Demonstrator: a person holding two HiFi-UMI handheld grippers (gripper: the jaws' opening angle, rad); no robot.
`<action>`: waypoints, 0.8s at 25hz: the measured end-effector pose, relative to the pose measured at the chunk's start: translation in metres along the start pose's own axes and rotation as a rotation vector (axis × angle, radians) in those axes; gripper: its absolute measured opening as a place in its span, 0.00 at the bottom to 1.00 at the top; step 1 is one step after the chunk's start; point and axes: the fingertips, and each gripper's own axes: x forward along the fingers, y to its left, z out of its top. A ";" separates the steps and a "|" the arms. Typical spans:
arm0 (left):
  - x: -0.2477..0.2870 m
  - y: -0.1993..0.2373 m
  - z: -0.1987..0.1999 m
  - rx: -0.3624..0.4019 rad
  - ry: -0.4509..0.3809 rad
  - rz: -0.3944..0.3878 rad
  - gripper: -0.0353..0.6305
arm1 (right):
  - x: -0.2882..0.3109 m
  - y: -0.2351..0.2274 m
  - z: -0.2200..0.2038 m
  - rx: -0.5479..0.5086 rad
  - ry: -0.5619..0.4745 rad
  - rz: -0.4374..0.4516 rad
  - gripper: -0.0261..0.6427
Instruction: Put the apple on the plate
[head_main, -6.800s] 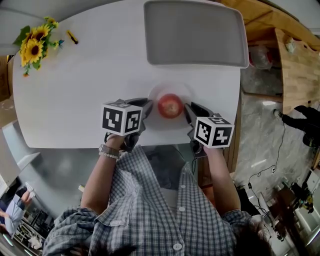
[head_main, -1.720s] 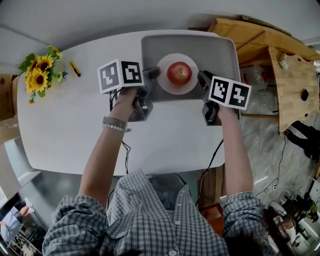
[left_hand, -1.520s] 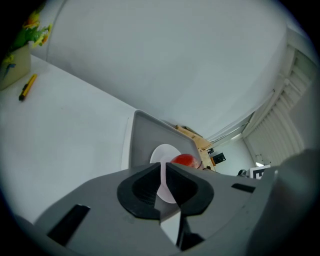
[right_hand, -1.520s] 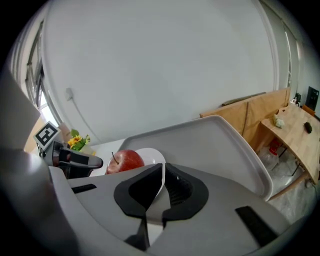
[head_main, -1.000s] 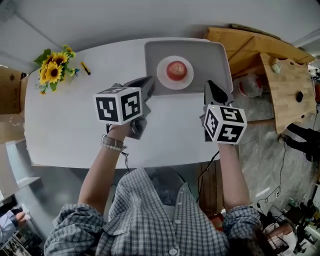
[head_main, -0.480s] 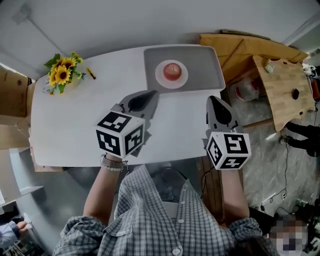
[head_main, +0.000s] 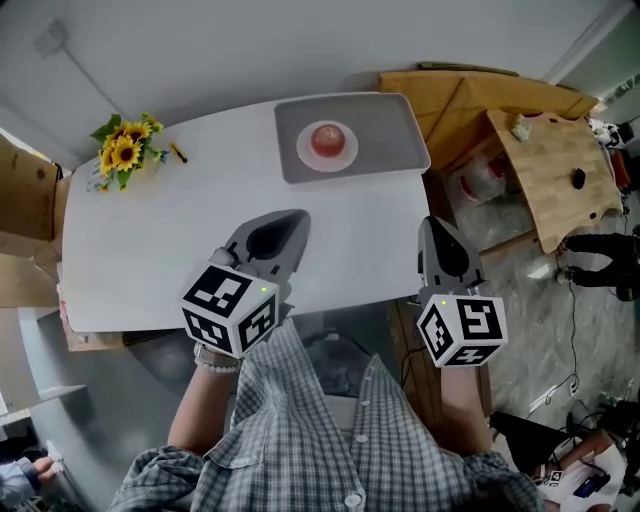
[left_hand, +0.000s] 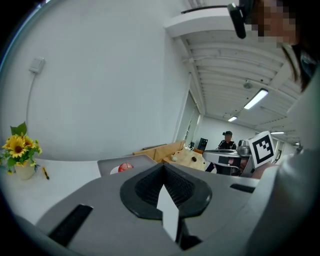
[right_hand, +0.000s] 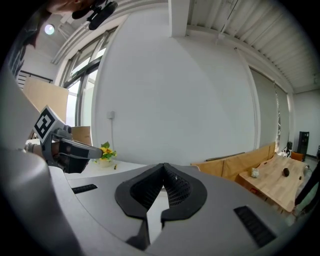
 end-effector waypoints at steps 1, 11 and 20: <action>-0.003 -0.006 0.001 0.005 -0.007 -0.004 0.07 | -0.006 0.000 0.002 0.003 -0.008 -0.004 0.07; -0.024 -0.043 0.001 0.043 -0.028 -0.018 0.07 | -0.058 0.003 0.004 0.023 -0.065 -0.024 0.07; -0.031 -0.060 -0.002 0.064 -0.031 -0.013 0.07 | -0.078 -0.008 0.000 0.017 -0.064 -0.065 0.07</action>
